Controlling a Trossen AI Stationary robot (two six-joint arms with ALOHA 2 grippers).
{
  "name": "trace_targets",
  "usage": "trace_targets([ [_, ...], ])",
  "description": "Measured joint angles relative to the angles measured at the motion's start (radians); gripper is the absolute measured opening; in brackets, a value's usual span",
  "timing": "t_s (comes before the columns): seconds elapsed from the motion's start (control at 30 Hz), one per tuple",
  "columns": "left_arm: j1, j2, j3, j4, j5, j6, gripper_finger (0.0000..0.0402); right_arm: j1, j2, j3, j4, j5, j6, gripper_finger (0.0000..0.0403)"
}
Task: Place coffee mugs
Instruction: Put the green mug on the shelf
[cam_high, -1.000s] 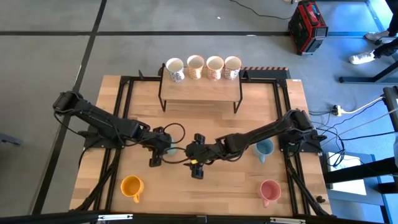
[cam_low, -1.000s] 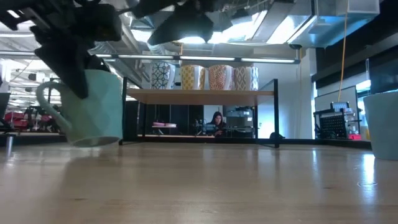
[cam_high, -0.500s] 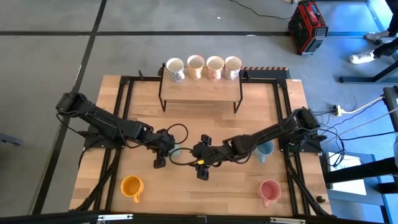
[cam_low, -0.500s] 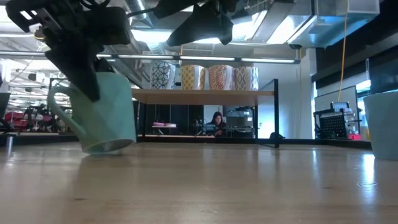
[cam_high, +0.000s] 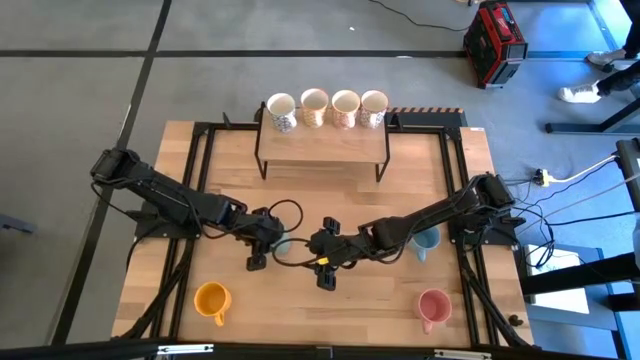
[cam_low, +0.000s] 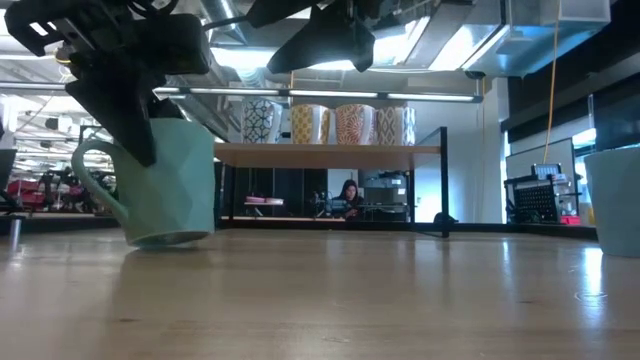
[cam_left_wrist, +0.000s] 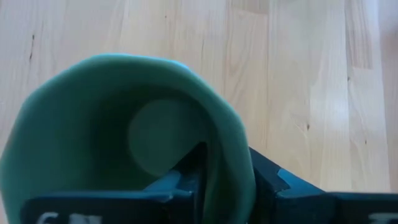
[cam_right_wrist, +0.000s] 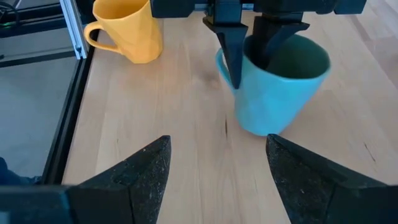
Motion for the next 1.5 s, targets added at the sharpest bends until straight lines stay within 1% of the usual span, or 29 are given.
trace_targets([
  [0.17, 0.000, 0.000, 0.000, 0.001, 0.000, 0.001, 0.0100, 0.000, 0.000, 0.000, 0.000, 0.000, 0.000, 0.0253],
  [0.33, 0.000, 0.000, 0.004, 0.003, 0.000, 0.005, 0.0112, 0.000, 0.000, 0.000, 0.000, 0.001, 0.000, 0.0253],
  [0.47, 0.000, 0.000, 0.026, 0.004, 0.022, 0.027, 0.0119, 0.000, 0.000, 0.000, 0.000, 0.001, 0.000, 0.0253],
  [0.57, 0.000, 0.000, 0.065, -0.035, 0.024, 0.036, 0.0120, -0.001, 0.000, 0.001, 0.000, 0.014, 0.000, 0.0253],
  [0.7, 0.000, -0.023, 0.148, -0.158, 0.020, 0.080, 0.0120, -0.001, 0.008, 0.001, 0.018, 0.036, 0.000, 0.0253],
  [0.77, 0.000, -0.048, 0.182, -0.247, -0.013, 0.085, 0.0120, -0.001, 0.020, 0.002, 0.044, 0.037, 0.000, 0.0253],
  [0.83, 0.000, -0.084, 0.212, -0.320, -0.077, 0.086, 0.0120, -0.001, 0.033, 0.001, 0.066, 0.047, -0.001, 0.0253],
  [0.9, -0.005, -0.135, 0.213, -0.384, -0.143, 0.086, 0.0120, -0.001, 0.056, 0.002, 0.105, 0.061, 0.000, 0.0253],
  [1.0, -0.008, -0.231, 0.163, -0.413, -0.190, 0.065, 0.0120, -0.007, 0.091, 0.002, 0.111, 0.097, 0.010, 0.0253],
  [1.1, -0.005, -0.333, 0.085, -0.422, -0.228, -0.008, 0.0120, -0.015, 0.112, 0.002, 0.114, 0.085, 0.040, 0.0253],
  [1.2, 0.004, -0.411, -0.001, -0.419, -0.288, -0.090, 0.0120, -0.016, 0.135, 0.002, 0.141, 0.078, 0.054, 0.0253],
  [1.3, 0.020, -0.446, -0.079, -0.407, -0.343, -0.161, 0.0120, -0.018, 0.162, 0.002, 0.188, 0.106, 0.078, 0.0253],
  [1.43, 0.033, -0.442, -0.166, -0.327, -0.346, -0.191, 0.0120, -0.034, 0.204, 0.002, 0.183, 0.157, 0.128, 0.0253],
  [1.5, 0.034, -0.426, -0.206, -0.258, -0.345, -0.210, 0.0120, -0.045, 0.225, 0.001, 0.191, 0.167, 0.153, 0.0253],
])
